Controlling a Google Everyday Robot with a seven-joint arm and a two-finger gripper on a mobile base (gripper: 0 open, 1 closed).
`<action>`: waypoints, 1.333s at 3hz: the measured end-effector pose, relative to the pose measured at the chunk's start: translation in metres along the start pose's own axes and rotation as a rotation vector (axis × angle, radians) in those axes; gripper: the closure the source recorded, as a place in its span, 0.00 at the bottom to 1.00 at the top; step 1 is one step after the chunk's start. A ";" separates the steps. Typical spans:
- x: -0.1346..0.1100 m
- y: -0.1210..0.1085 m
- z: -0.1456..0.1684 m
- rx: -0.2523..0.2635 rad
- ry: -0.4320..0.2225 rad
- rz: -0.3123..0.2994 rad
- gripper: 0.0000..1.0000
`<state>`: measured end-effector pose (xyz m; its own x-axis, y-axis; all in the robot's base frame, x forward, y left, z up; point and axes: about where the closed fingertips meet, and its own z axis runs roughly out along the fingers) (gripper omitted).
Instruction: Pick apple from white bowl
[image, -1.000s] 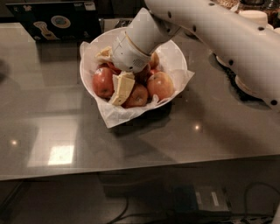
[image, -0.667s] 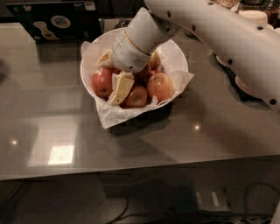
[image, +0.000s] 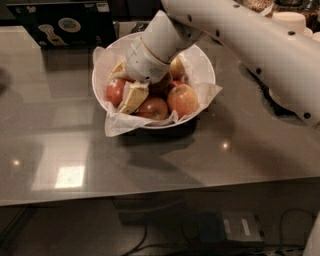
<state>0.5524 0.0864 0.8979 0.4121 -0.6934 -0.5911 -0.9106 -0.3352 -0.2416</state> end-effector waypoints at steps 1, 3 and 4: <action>0.000 0.000 0.000 0.000 0.000 0.000 0.91; -0.004 0.001 -0.020 0.043 -0.033 -0.006 1.00; -0.012 0.001 -0.055 0.119 -0.044 -0.029 1.00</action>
Offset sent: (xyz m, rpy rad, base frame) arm -0.0009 -0.0044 0.0029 0.0161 0.0004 -0.0077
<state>0.5483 0.0591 0.9467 0.4389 -0.6550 -0.6151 -0.8966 -0.2748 -0.3472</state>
